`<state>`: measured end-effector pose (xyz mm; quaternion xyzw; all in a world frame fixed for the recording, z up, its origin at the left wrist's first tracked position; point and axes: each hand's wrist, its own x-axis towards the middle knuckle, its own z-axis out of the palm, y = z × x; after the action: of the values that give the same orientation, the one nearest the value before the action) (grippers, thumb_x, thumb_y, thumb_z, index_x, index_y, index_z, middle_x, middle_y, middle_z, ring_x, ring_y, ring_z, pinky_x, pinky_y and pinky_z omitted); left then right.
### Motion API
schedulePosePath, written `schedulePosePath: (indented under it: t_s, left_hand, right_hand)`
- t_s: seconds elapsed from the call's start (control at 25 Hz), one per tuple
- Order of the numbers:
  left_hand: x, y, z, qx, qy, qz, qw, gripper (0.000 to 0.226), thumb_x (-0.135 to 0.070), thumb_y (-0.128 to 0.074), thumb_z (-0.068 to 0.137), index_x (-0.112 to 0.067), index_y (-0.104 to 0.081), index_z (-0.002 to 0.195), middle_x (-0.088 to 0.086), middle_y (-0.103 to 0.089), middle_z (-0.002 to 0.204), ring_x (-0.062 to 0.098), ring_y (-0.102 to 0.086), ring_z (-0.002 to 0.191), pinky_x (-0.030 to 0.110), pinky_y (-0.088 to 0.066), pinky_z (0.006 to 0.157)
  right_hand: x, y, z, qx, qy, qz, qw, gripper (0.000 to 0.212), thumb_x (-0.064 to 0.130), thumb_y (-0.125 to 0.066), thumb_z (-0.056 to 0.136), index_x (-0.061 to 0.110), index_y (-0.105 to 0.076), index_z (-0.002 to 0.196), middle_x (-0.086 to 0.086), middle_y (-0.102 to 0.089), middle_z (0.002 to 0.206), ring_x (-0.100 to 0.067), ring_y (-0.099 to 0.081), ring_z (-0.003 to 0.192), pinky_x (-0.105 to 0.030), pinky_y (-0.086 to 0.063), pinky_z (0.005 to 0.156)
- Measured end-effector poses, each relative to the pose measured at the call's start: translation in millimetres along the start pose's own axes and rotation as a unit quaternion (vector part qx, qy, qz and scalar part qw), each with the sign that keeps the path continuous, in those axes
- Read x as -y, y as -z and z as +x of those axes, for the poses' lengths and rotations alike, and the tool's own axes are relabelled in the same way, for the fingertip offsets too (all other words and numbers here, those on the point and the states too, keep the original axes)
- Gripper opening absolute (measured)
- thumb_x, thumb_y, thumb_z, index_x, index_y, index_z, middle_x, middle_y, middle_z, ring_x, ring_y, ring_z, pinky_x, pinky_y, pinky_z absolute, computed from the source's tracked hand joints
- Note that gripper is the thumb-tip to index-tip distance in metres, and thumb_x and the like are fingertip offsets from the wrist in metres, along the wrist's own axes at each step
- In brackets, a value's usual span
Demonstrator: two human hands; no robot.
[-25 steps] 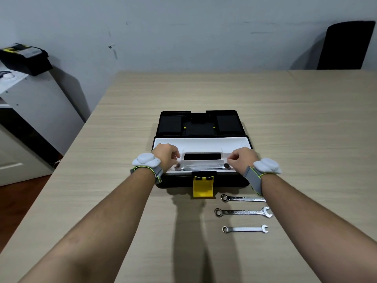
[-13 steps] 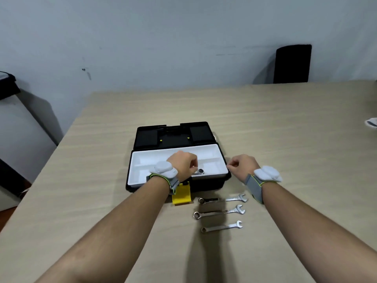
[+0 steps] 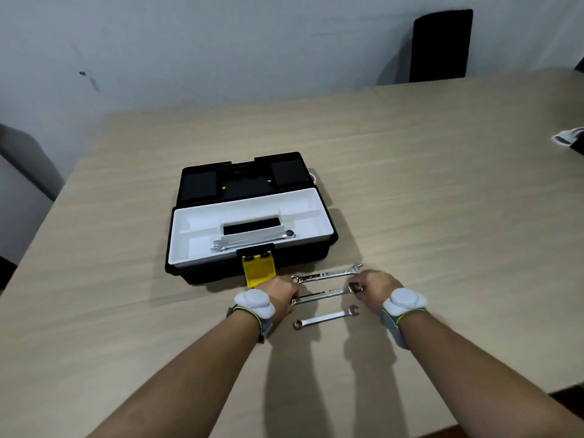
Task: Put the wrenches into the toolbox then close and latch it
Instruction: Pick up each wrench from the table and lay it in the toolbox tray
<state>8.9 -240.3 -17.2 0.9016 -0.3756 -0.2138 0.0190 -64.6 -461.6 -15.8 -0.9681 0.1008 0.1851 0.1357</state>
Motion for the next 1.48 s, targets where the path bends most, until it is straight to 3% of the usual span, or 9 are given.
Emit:
schedulePosePath:
  t_s: [0.24, 0.44, 0.72, 0.92, 1.16, 1.48]
  left_hand:
    - [-8.9, -11.3, 9.3, 0.038, 0.059, -0.037, 0.997, 0.027, -0.008, -0.056, 0.087, -0.006, -0.056, 0.114, 0.016, -0.055, 0.128, 0.032, -0.055, 0.115, 0.036, -0.046, 0.092]
    - [-10.5, 0.6, 5.6, 0.044, 0.079, -0.081, 0.993, 0.025, -0.013, -0.058, 0.087, -0.009, -0.061, 0.112, 0.014, -0.062, 0.123, 0.030, -0.058, 0.113, 0.034, -0.048, 0.090]
    - [8.3, 84.7, -7.8, 0.008, 0.059, -0.081, 0.995, 0.025, -0.019, -0.071, 0.080, -0.007, -0.069, 0.102, 0.013, -0.072, 0.109, 0.022, -0.063, 0.088, 0.031, -0.051, 0.081]
    - [59.0, 141.5, -21.1, -0.075, 0.095, -0.080, 0.989, 0.022, -0.014, -0.067, 0.082, -0.007, -0.071, 0.102, 0.011, -0.073, 0.108, 0.027, -0.065, 0.101, 0.029, -0.050, 0.082]
    - [150.2, 159.9, -22.2, -0.153, 0.176, -0.086, 0.969, 0.020, -0.010, -0.062, 0.083, -0.012, -0.074, 0.099, 0.009, -0.075, 0.105, 0.026, -0.067, 0.099, 0.028, -0.050, 0.083]
    - [212.1, 123.1, -4.1, -0.090, 0.241, -0.092, 0.962, 0.020, -0.011, -0.065, 0.074, -0.026, -0.071, 0.087, 0.002, -0.075, 0.097, 0.024, -0.068, 0.090, 0.022, -0.044, 0.067]
  right_hand:
    - [-2.7, -2.7, 9.5, 0.003, 0.028, 0.005, 1.000, 0.031, 0.009, -0.068, 0.076, 0.017, -0.067, 0.106, -0.006, -0.059, 0.119, -0.028, -0.060, 0.108, -0.031, -0.050, 0.088]
    - [0.9, 18.6, 9.5, 0.038, 0.033, 0.001, 0.999, 0.025, 0.019, -0.066, 0.080, 0.019, -0.072, 0.105, -0.007, -0.067, 0.116, -0.025, -0.060, 0.108, -0.026, -0.047, 0.089]
    - [32.9, 113.7, 13.4, 0.004, 0.051, 0.052, 0.997, 0.016, 0.015, -0.073, 0.075, 0.015, -0.077, 0.091, -0.008, -0.077, 0.096, -0.013, -0.062, 0.080, -0.020, -0.045, 0.072]
    - [83.9, 155.2, 41.4, -0.064, 0.102, 0.068, 0.990, 0.017, 0.014, -0.068, 0.082, 0.012, -0.075, 0.097, -0.008, -0.076, 0.099, -0.010, -0.057, 0.081, -0.016, -0.037, 0.070]
    - [157.8, 146.6, 100.5, -0.126, 0.122, 0.120, 0.977, 0.012, 0.020, -0.069, 0.079, 0.017, -0.076, 0.088, -0.006, -0.076, 0.092, -0.019, -0.065, 0.089, -0.021, -0.041, 0.073]
    - [192.6, 101.8, 156.1, -0.053, 0.075, 0.132, 0.987, 0.016, 0.015, -0.066, 0.085, 0.008, -0.074, 0.097, -0.013, -0.074, 0.102, -0.027, -0.065, 0.101, -0.023, -0.045, 0.077]
